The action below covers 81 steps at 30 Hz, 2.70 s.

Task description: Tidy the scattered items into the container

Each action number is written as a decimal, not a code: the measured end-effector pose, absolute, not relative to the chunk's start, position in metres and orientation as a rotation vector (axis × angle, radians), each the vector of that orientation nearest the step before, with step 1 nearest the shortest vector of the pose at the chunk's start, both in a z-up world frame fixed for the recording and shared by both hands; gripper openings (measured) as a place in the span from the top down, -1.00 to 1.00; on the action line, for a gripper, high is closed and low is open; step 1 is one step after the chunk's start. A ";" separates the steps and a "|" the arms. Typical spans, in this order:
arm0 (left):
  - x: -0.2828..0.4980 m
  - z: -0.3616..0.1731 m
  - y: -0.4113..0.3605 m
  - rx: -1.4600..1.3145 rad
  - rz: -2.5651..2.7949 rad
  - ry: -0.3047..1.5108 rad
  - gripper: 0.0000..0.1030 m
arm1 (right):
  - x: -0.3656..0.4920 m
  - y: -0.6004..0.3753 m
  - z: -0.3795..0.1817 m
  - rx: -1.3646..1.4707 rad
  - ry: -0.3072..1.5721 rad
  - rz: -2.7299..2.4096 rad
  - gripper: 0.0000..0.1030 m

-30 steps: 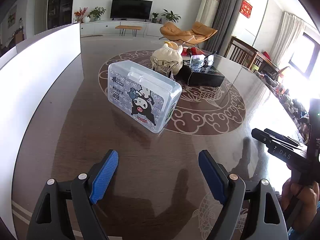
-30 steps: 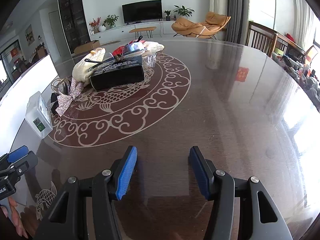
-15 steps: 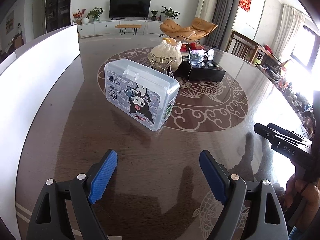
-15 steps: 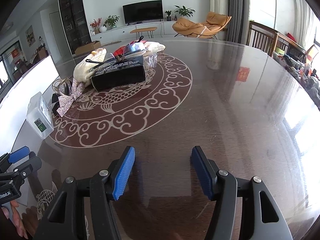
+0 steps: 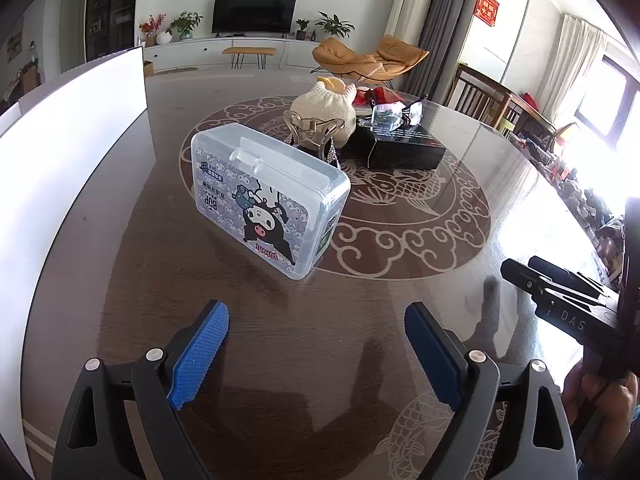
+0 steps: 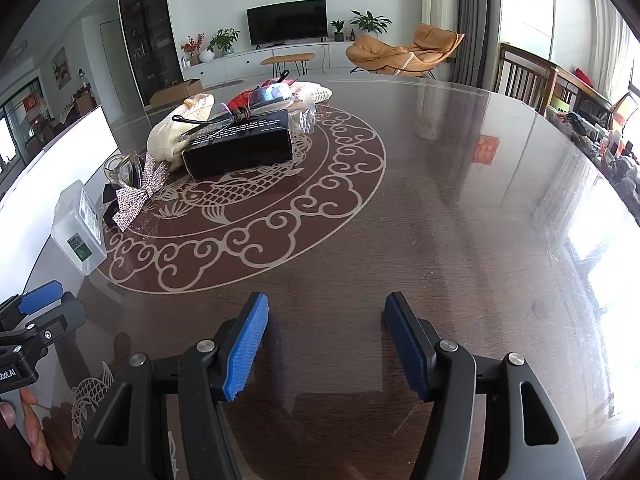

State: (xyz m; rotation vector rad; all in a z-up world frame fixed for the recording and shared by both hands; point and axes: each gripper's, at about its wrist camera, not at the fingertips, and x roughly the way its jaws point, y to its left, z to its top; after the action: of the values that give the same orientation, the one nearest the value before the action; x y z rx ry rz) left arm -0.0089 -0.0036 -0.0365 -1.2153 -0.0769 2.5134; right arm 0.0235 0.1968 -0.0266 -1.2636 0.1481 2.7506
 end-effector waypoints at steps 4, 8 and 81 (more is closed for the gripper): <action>-0.008 -0.037 -0.005 -1.208 2.510 -0.095 -0.78 | 0.023 0.196 -0.027 -1.264 0.147 2.750 -0.21; -0.008 -0.036 -0.007 -1.202 2.505 -0.115 -0.78 | 0.023 0.196 -0.027 -1.264 0.147 2.749 -0.21; -0.008 -0.036 -0.002 -1.197 2.496 -0.115 -0.86 | 0.020 0.194 -0.030 -1.271 0.101 2.728 -0.21</action>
State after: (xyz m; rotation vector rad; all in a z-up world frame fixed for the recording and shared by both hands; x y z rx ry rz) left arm -0.0079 -0.0017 -0.0359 -1.1971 -0.1148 2.4959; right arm 0.0198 0.1936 -0.0296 -1.2713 0.1013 2.7285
